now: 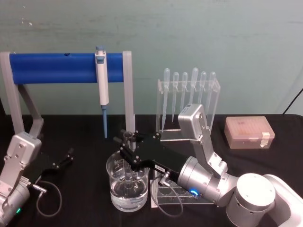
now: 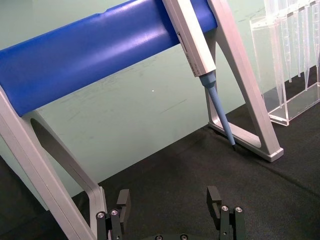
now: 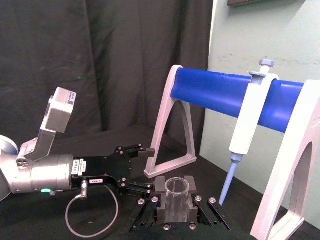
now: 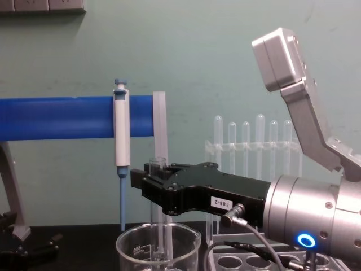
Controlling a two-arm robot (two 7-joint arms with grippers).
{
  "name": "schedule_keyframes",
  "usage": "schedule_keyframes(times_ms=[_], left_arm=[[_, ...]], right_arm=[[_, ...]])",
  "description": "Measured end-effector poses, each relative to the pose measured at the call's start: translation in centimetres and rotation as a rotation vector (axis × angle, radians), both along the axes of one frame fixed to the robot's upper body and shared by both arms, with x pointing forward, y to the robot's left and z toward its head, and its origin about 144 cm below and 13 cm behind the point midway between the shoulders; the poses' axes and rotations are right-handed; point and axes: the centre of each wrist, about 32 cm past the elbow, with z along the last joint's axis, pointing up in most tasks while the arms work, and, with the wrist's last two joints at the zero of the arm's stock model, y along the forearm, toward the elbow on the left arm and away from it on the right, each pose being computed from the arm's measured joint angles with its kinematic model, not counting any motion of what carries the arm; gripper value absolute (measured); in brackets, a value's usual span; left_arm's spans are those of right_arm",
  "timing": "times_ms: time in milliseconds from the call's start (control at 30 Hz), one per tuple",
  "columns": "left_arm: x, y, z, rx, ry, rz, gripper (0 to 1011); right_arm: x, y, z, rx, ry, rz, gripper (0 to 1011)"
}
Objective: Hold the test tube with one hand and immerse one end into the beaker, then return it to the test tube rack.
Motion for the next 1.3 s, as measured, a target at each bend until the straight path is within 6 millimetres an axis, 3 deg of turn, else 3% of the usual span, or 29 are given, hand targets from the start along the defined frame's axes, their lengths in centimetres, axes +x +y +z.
schedule_keyframes(times_ms=[1300], left_arm=[[0.00,0.00,0.00,0.000,0.000,0.000,1000]], right_arm=[[0.01,0.00,0.01,-0.001,0.001,-0.002,224]])
